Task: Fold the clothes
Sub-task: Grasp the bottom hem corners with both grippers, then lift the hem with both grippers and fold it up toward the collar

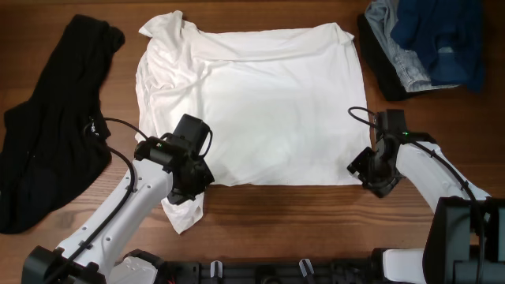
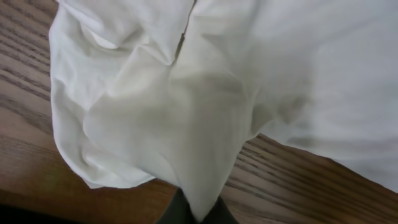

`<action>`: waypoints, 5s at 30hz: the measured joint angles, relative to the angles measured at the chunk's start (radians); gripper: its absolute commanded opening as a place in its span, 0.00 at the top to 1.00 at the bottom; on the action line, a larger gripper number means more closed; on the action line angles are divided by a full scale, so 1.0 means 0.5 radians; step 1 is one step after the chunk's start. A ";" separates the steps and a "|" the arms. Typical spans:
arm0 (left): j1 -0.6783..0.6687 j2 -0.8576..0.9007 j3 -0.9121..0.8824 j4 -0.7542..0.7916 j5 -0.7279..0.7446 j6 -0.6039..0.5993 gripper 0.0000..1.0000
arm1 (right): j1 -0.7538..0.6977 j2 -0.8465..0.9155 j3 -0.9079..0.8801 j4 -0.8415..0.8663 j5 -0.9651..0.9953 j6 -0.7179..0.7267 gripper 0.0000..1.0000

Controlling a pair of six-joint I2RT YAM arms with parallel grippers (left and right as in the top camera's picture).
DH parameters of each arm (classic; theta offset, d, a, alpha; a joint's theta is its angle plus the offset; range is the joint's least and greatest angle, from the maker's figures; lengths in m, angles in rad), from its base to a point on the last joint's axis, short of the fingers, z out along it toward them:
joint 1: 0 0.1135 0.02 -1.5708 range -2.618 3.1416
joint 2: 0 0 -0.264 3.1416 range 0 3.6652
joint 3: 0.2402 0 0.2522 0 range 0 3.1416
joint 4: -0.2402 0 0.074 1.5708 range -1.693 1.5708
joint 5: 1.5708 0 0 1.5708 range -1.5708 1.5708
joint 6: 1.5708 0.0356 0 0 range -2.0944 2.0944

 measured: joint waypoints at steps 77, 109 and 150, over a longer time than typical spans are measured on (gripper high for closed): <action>-0.011 0.396 -0.223 0.369 -0.188 -0.213 0.46 | 0.000 -0.279 0.436 -0.385 -0.072 -0.700 0.91; 0.448 -0.443 0.857 -0.988 -0.755 0.060 0.96 | -0.127 -0.707 0.609 -0.952 -0.121 -0.634 0.96; 0.852 0.951 0.861 0.607 -0.446 0.764 0.00 | -0.135 0.340 0.653 0.350 -0.131 -0.852 0.04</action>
